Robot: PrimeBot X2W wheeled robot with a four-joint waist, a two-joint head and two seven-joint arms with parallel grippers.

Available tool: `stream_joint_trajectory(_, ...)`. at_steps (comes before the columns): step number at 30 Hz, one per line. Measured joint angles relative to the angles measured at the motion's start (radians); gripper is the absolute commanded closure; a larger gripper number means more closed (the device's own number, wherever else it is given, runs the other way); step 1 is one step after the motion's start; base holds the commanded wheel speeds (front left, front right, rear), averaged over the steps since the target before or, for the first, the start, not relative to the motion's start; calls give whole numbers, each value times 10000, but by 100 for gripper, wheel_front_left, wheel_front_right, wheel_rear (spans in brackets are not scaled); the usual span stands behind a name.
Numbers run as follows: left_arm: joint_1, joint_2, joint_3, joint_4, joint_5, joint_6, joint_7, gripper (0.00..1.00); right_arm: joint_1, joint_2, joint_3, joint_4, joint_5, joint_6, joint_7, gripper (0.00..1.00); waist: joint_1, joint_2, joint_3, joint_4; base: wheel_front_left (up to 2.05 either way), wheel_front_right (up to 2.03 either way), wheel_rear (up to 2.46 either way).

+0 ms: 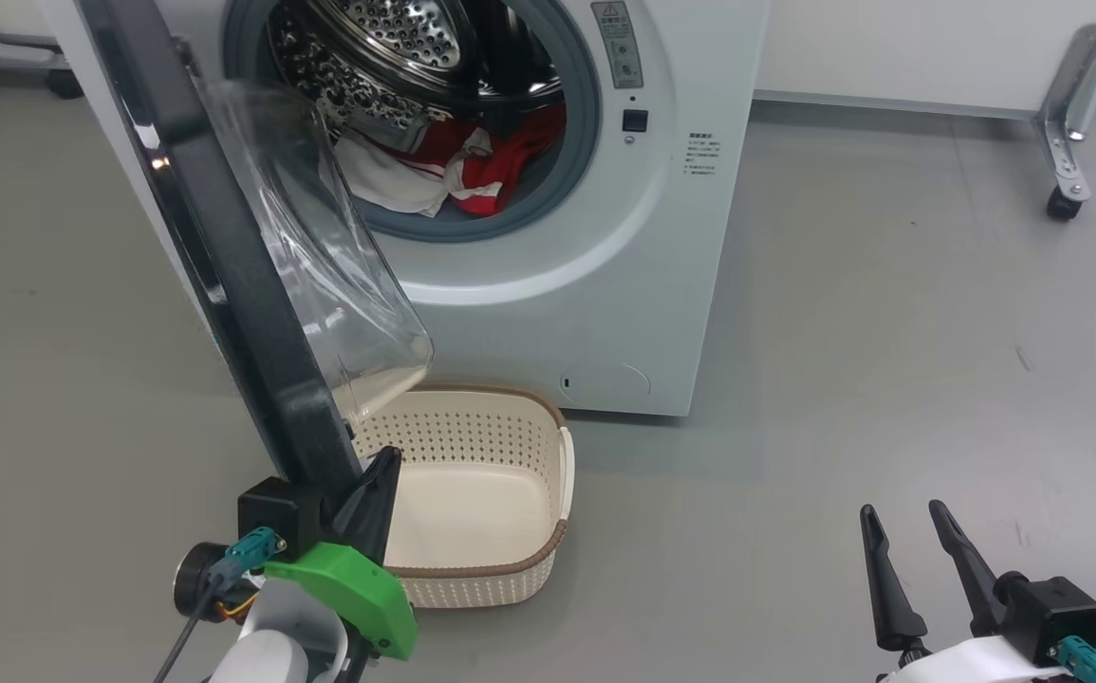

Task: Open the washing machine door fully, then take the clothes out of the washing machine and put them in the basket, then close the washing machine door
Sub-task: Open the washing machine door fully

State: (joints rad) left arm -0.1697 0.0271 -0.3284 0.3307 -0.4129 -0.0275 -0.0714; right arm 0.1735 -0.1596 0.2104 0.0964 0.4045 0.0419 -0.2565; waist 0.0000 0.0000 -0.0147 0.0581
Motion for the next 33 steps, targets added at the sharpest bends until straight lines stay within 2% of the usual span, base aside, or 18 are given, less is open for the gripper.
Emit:
stream_joint_trajectory(18,-153,17,685,213,-387,276,-458,100,24,109,98,23,-125,88,0,0,0,0,109,1449,0,0,0)
stream_joint_trajectory(25,-153,267,1463,205,-625,654,-731,100,-3,107,245,17,-219,100,0,0,0,0,497,1626,0,0,0)
stream_joint_trajectory(33,-185,656,2368,169,-1080,809,-934,100,-76,33,259,-50,-339,100,4,0,0,0,1068,1674,0,0,0)
